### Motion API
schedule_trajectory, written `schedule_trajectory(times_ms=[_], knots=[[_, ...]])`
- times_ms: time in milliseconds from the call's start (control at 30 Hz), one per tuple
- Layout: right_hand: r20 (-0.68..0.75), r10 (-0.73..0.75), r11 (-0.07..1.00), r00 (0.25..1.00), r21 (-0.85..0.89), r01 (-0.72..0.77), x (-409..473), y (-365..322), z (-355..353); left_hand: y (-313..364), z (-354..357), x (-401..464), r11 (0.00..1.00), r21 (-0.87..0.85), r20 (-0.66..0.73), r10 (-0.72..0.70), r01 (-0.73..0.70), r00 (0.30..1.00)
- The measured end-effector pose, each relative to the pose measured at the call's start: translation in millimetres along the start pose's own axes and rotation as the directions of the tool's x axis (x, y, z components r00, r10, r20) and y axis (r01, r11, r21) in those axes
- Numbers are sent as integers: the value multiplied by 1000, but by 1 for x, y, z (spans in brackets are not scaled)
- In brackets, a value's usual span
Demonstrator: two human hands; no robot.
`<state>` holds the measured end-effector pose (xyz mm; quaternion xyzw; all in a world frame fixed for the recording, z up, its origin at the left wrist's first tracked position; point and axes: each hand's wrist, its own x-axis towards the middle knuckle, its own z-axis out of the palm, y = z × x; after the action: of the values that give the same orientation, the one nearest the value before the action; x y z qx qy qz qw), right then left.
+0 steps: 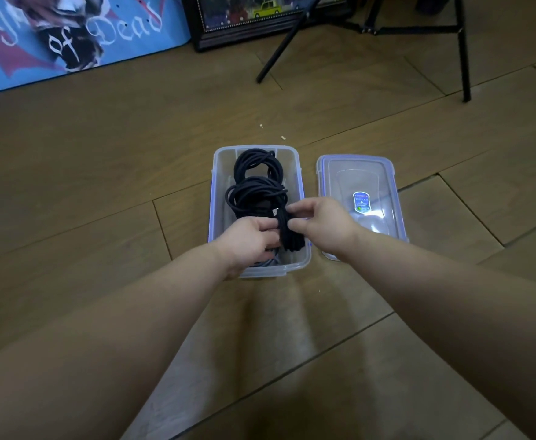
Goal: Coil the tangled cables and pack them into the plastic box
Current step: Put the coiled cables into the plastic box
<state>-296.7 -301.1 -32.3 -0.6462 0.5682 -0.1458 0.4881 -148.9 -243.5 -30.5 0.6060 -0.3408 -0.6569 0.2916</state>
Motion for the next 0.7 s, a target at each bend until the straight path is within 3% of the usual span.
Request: schedule_trajectory(times_ms=[67, 133, 167, 233, 267, 333, 533, 633, 700], knots=[[-26, -20, 996, 999, -91, 17, -3, 2, -1, -1, 0, 5, 997, 80, 18, 5, -6, 1000], [-23, -80, 947, 997, -313, 69, -6, 3, 0, 0, -3, 7, 944, 328, -19, 49, -40, 999], [0, -119, 882, 993, -459, 106, -8, 4, 2, 0, -5, 8, 858, 510, -52, 92, -53, 994], [48, -184, 730, 982, -662, 169, -12, 9, 6, -6, -13, 9, 548, 835, -64, 199, -57, 978], [68, -201, 685, 977, -703, 190, -14, 12, 7, -11, -17, 8, 402, 913, -37, 238, -64, 970], [108, -270, 616, 957, -745, 258, -18, 20, 10, -18, -22, 5, 238, 968, 17, 265, -82, 964], [304, -307, 450, 902, -789, 419, -32, 33, 26, -23, -22, -2, 68, 997, 25, 89, -31, 996], [359, -253, 384, 899, -815, 434, -36, 33, 25, -23, -19, -1, 34, 999, -34, 66, 32, 997], [361, -240, 400, 901, -809, 431, -38, 30, 20, -22, -15, 0, 59, 997, -52, 52, 49, 997]])
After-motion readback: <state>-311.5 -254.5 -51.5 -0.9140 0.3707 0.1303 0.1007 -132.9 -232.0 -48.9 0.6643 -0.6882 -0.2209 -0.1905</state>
